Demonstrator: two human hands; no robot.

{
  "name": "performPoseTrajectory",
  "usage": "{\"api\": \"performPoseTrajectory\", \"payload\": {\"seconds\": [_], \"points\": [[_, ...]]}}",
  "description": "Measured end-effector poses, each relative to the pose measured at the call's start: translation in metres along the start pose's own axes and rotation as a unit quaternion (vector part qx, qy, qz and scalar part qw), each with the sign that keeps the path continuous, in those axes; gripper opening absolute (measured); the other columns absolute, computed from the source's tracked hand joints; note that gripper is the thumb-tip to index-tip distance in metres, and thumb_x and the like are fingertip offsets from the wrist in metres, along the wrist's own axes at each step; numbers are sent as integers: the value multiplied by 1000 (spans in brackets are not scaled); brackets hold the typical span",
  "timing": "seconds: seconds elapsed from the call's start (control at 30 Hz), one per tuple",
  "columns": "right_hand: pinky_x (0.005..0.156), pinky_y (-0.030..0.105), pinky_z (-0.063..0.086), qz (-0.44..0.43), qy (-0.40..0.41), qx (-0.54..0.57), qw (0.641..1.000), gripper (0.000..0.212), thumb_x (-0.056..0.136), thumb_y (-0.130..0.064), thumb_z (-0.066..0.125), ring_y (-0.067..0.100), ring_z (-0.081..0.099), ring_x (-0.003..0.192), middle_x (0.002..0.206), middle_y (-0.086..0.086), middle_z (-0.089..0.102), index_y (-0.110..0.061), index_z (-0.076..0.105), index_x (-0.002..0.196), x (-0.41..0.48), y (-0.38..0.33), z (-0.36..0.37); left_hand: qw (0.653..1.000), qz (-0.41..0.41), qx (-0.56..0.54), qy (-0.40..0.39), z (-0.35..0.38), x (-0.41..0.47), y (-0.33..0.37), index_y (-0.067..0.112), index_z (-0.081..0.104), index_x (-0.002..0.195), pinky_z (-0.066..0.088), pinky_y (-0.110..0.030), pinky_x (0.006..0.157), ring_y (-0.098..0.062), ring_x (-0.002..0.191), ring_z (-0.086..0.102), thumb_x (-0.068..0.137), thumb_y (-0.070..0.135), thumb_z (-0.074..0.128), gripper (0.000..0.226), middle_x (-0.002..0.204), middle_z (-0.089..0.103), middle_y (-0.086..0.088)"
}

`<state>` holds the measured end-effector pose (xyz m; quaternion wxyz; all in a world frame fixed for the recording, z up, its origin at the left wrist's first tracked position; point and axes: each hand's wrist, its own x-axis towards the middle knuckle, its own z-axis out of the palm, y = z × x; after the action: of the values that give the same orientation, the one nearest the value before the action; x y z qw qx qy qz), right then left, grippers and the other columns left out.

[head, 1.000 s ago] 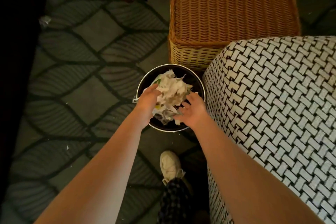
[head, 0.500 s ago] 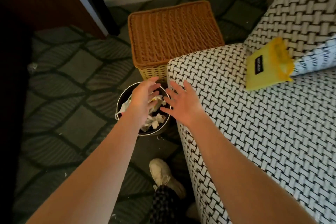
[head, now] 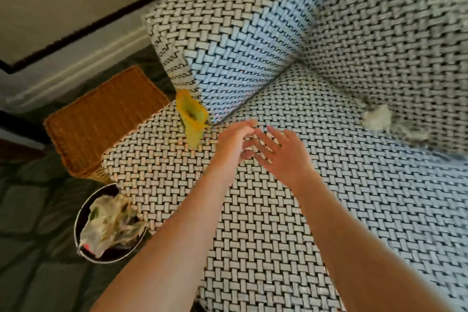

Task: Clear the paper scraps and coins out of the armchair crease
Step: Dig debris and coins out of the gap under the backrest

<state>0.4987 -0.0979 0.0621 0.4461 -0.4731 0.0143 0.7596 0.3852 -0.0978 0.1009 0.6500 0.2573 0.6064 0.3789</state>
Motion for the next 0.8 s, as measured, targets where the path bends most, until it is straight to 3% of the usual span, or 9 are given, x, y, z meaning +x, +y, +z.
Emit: {"api": "performPoseTrajectory", "payload": {"seconds": [0.07,0.23,0.3,0.43,0.57,0.7,0.8], "points": [[81,36,44,-21,14,14,1000,44,98,-36,27,19,57,100,130,5,55,-17,46,132,-11,-27,-26,999,-11,29,-25,35,5,-2,27,63,82,42,-25,63,-13,77,59,90,11,47,24,89,67,3],[99,40,39,-86,73,19,993,38,99,-34,29,23,54,107,129,7,55,-15,52,123,-34,-81,-78,993,-27,106,-53,115,23,-13,28,61,81,43,-23,62,-9,75,57,89,9,48,24,94,63,2],[97,39,40,-106,92,20,990,31,98,-30,32,23,53,106,129,7,55,-16,53,116,-38,-100,-101,986,-24,150,-67,147,32,-20,27,62,84,43,-25,67,-10,78,56,89,11,49,21,94,61,2],[87,36,44,-131,149,44,979,24,97,-25,38,24,54,107,125,7,57,-17,55,112,-35,-131,-145,974,3,213,-78,202,53,-27,19,61,110,49,-28,75,-15,93,57,89,16,54,22,103,61,-1],[91,36,46,-139,190,55,970,29,98,-23,39,23,56,107,115,5,60,-16,52,123,-24,-150,-171,957,36,264,-113,237,73,-29,16,54,117,38,-14,63,-1,76,47,88,15,56,29,102,55,5],[78,29,50,-153,214,15,965,24,96,-17,43,20,56,101,105,1,60,-18,53,119,-10,-161,-169,948,40,301,-97,256,100,-33,18,55,114,30,-11,54,5,70,43,89,15,56,25,114,54,5],[79,27,51,-194,263,-3,945,17,93,-8,48,15,60,88,92,-1,63,-14,61,102,10,-175,-158,950,42,300,-73,267,127,-34,17,57,110,36,-14,63,-2,75,51,89,12,55,22,118,58,2]]}}
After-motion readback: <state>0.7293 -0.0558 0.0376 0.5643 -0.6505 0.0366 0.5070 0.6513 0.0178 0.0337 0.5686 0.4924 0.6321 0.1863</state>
